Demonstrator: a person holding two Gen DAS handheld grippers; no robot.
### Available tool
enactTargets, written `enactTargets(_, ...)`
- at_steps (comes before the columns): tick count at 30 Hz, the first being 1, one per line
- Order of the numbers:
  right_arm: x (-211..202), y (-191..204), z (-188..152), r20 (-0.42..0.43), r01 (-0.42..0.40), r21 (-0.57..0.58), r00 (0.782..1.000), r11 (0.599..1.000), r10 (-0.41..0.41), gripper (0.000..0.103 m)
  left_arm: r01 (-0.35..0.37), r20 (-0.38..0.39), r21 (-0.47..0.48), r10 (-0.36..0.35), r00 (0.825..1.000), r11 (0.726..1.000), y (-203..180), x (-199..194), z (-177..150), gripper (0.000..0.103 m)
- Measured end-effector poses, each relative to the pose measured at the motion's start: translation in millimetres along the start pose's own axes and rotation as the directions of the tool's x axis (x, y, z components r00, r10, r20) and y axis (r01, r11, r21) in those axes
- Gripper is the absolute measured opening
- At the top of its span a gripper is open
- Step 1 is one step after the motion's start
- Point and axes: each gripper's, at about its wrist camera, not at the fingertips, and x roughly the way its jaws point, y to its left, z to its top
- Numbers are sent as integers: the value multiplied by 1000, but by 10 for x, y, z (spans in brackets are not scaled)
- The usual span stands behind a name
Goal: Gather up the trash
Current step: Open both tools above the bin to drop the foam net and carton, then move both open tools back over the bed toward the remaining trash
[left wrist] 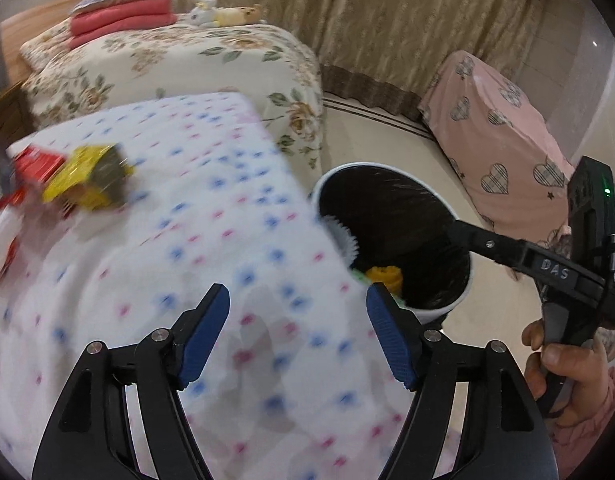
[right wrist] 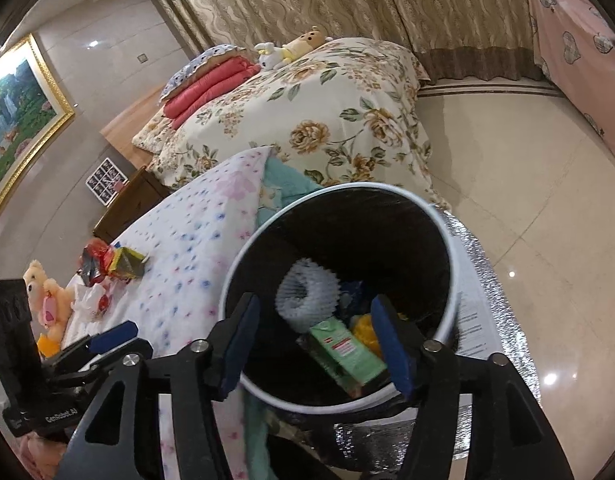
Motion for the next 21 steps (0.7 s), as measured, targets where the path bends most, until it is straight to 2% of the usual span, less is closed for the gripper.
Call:
enactTargets(3, 17, 141, -52, 1, -24, -10, 1000, 1000, 24, 71, -19, 14, -55, 20, 1000, 998, 163, -97, -87, 72)
enactTargets(9, 65, 448, -140, 2, -76, -42, 997, 996, 76, 82, -71, 48, -100, 76, 996, 992, 406, -316, -201, 73)
enactTargets(21, 312, 1099, -283, -51, -154, -168, 988, 974, 148, 86, -151, 68, -250, 173, 983, 956, 1055, -595, -418, 73)
